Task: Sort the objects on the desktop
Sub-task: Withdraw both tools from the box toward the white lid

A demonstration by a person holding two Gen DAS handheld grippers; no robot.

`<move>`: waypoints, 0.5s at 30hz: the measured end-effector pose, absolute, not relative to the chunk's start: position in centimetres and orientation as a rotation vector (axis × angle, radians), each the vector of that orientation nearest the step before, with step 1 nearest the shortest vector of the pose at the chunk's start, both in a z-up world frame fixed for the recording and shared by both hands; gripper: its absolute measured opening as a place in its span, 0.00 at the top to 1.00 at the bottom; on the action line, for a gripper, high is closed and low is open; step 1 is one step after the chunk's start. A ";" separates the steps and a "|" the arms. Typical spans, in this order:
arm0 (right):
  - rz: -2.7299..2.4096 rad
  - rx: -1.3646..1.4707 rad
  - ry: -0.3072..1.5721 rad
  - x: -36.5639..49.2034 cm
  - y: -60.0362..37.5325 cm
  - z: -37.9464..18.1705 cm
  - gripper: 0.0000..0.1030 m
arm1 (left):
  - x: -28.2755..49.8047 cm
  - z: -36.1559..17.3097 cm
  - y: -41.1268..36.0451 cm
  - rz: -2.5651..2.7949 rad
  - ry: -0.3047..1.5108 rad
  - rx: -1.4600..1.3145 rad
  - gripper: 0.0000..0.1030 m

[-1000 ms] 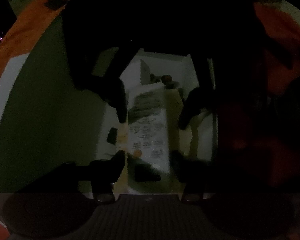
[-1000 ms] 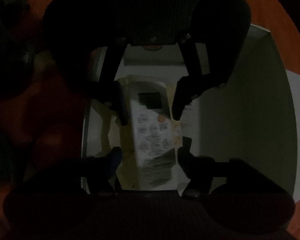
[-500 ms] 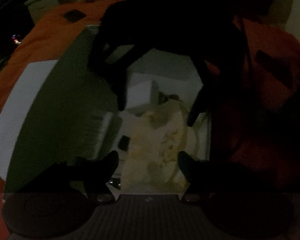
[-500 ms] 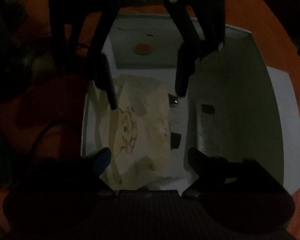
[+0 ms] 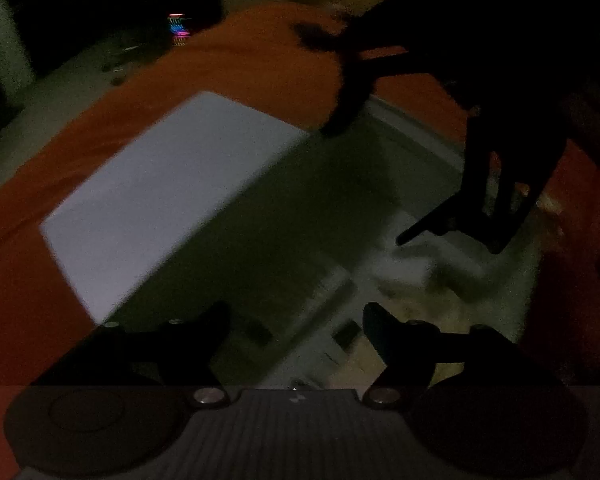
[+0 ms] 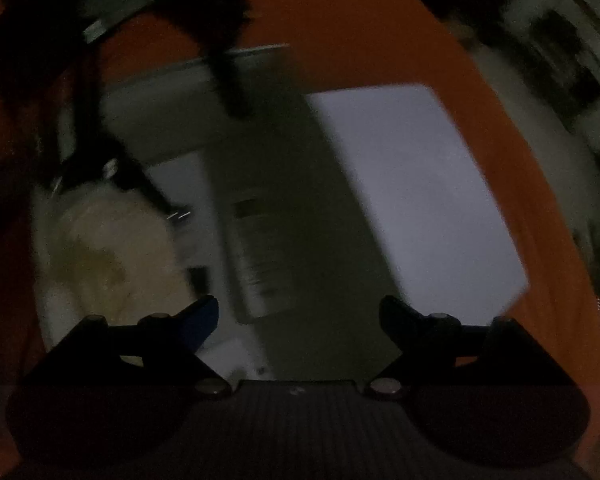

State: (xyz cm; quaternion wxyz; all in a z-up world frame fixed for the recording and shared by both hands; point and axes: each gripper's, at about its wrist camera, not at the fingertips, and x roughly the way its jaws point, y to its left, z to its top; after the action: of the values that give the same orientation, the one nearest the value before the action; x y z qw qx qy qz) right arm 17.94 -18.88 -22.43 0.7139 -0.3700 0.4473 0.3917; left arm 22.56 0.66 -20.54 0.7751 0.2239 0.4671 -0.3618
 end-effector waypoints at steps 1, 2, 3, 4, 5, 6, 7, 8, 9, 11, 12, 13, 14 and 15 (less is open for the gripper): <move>0.835 -0.773 1.011 18.8 -19.3 -21.5 0.12 | 23.2 -20.4 0.7 -0.747 1.023 0.467 0.31; 0.805 -0.729 1.031 19.8 -19.5 -21.2 0.12 | 23.9 -20.2 0.8 -0.712 1.043 0.444 0.31; 0.776 -0.703 1.037 20.6 -19.7 -20.9 0.12 | 24.9 -20.1 1.0 -0.669 1.071 0.413 0.31; 0.749 -0.682 1.040 21.2 -19.9 -20.6 0.13 | 25.9 -20.2 1.1 -0.633 1.096 0.378 0.31; 0.721 -0.668 1.039 21.9 -20.0 -20.3 0.13 | 27.0 -20.2 1.2 -0.601 1.123 0.344 0.32; 0.691 -0.648 1.042 22.6 -20.2 -19.9 0.13 | 28.0 -20.1 1.4 -0.569 1.149 0.310 0.36; 0.660 -0.622 1.049 23.4 -20.4 -19.6 0.13 | 29.0 -20.0 1.8 -0.536 1.163 0.279 0.37; 0.634 -0.591 1.060 24.2 -20.7 -19.5 0.13 | 29.9 -19.8 2.2 -0.511 1.173 0.250 0.38; 0.610 -0.555 1.075 25.1 -20.9 -19.4 0.13 | 31.0 -19.5 2.5 -0.492 1.180 0.222 0.38; 0.573 -0.500 1.098 26.2 -20.8 -19.6 0.13 | 32.4 -19.3 2.9 -0.463 1.178 0.196 0.38; 0.548 -0.475 1.105 26.8 -20.7 -19.4 0.13 | 33.2 -19.2 3.0 -0.445 1.185 0.184 0.38; 0.527 -0.453 1.116 27.5 -20.7 -19.4 0.13 | 33.9 -19.3 3.1 -0.431 1.193 0.170 0.38; 0.509 -0.433 1.128 28.3 -20.8 -19.4 0.13 | 34.6 -19.4 3.2 -0.414 1.199 0.150 0.38; 0.489 -0.411 1.141 29.0 -20.9 -19.5 0.13 | 35.2 -19.7 3.2 -0.402 1.213 0.132 0.38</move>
State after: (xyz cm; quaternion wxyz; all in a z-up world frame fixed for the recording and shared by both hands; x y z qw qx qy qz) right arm 29.03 -20.90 -19.51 0.7937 -0.1911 0.5309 0.2273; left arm 35.16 3.23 -19.73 0.8007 0.0615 0.5656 -0.1874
